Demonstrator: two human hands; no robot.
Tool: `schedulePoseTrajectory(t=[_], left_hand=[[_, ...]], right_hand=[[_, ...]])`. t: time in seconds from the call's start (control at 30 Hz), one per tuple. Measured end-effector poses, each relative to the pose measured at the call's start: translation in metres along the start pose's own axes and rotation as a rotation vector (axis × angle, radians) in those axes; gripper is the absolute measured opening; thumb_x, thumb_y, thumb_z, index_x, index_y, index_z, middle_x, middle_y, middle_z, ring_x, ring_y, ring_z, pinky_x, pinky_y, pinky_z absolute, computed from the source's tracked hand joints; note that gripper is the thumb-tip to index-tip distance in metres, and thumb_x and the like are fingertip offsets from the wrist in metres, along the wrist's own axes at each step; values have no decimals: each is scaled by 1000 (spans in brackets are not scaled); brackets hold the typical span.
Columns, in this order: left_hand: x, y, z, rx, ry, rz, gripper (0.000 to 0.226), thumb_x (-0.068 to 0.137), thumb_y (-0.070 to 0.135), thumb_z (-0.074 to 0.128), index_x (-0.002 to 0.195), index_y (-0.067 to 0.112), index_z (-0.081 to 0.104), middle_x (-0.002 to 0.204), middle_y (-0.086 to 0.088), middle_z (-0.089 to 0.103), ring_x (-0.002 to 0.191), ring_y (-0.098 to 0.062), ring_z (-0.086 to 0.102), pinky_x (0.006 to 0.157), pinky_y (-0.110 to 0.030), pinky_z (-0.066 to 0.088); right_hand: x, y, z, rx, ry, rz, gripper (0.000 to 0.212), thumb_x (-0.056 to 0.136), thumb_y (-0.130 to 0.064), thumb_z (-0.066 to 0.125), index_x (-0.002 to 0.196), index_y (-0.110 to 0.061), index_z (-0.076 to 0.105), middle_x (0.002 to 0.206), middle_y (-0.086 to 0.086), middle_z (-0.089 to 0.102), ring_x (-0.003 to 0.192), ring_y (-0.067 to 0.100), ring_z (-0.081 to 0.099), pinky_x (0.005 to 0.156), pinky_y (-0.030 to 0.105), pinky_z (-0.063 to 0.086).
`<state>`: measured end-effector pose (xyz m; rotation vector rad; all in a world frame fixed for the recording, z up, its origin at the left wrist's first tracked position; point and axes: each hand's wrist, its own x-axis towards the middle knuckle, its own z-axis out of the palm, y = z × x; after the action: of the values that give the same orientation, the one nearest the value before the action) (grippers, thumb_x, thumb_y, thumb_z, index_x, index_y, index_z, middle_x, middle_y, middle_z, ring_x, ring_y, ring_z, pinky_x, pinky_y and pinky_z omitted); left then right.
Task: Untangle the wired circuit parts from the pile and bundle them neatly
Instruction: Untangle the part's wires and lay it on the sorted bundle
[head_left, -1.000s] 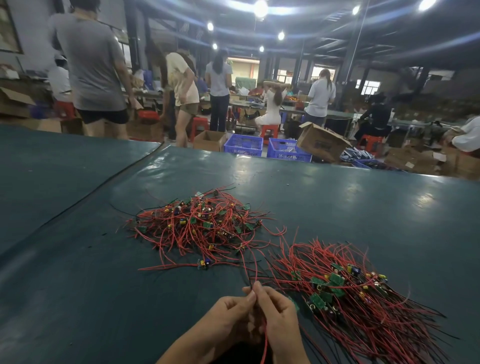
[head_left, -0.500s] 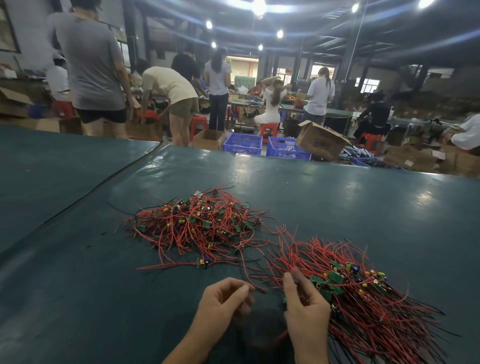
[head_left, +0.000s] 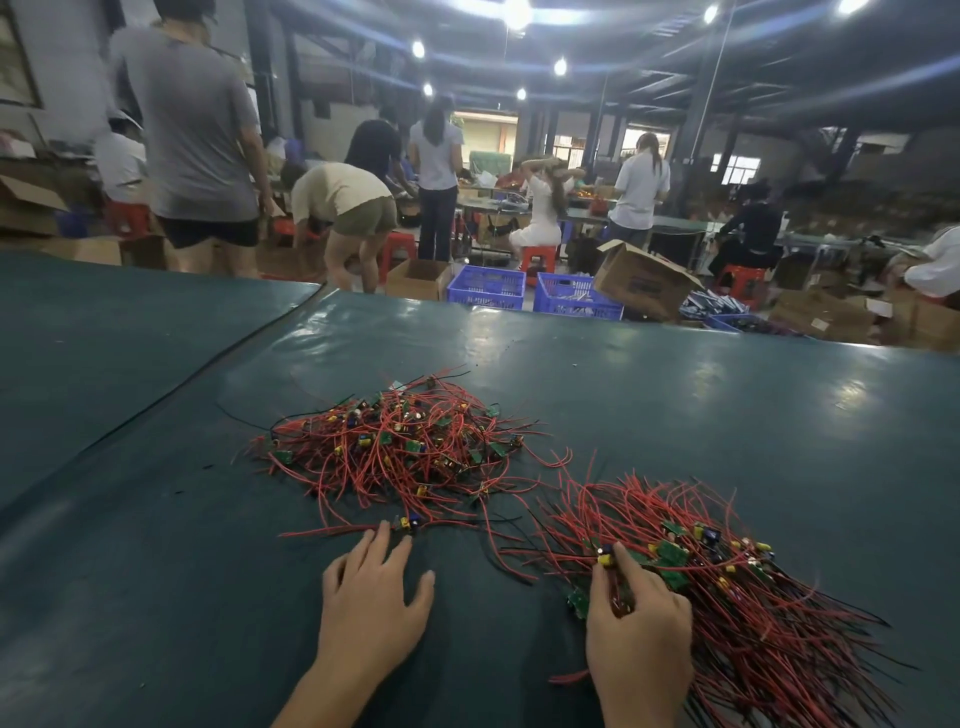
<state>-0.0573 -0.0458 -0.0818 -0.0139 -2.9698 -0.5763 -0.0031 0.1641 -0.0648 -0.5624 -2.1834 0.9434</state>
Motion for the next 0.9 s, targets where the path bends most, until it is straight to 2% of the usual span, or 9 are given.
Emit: schedulePoseTrajectory(t=[0.07,0.13,0.27,0.33,0.43,0.53,0.6,0.77,0.9], left_hand=[[0,0,2,30,-3,8,61,96,59,30,151,33,26,163,7,6,149,-12,5,117,-37,8],[1,-3,4,44,-11,24,63,96,60,29,152,35,19,163,4,-8,149,-15,-3,117,-40,8],[12,-5,5,92,-84,124,66,95,63,24,153,39,5,155,5,-31,147,-11,-20,118,-41,2],[15,-5,5,89,-98,151,64,95,64,23,153,40,11,159,8,-21,148,-9,-12,118,-40,-1],[15,-6,4,3,-9,147,52,95,59,36,143,40,36,157,15,19,145,-9,15,116,-36,8],[11,-5,0,-136,154,190,17,92,43,54,109,41,54,117,21,50,119,-8,44,103,-28,21],[8,-4,-4,-202,202,204,13,91,35,60,99,40,53,101,22,53,107,-8,50,96,-25,24],[2,2,-7,-320,328,338,20,87,17,70,105,25,66,102,15,59,99,-10,55,89,-26,38],[-7,17,-7,-388,505,547,19,86,12,71,105,14,70,103,7,62,98,-9,55,87,-25,47]], right_hand=[[-1,1,1,-60,22,-31,33,80,-11,79,112,-13,74,95,3,73,92,27,53,66,37,49],[-1,2,2,-92,39,-28,31,78,-8,80,108,-14,76,100,6,73,94,32,55,74,45,52],[-2,1,4,-60,56,-23,30,77,-5,80,104,-16,77,104,5,71,98,32,55,80,45,49],[-4,-1,6,-19,28,-36,28,78,-7,79,105,-16,77,104,3,70,99,27,52,81,43,48],[-7,-4,9,33,-30,-64,23,81,-8,77,104,-16,77,101,-1,67,97,17,43,80,36,44],[-8,-5,10,66,-55,-93,20,83,-8,75,101,-16,77,95,-6,64,95,18,45,79,41,49],[-7,-5,10,78,-58,-108,19,83,-7,75,99,-17,77,92,-9,62,93,18,48,78,40,48],[-9,-13,8,319,-140,-153,26,85,-8,72,85,-34,69,75,-12,64,72,11,61,63,21,48],[-17,-24,9,422,-308,-178,17,87,-30,66,72,-37,70,65,-12,62,56,7,56,52,13,40]])
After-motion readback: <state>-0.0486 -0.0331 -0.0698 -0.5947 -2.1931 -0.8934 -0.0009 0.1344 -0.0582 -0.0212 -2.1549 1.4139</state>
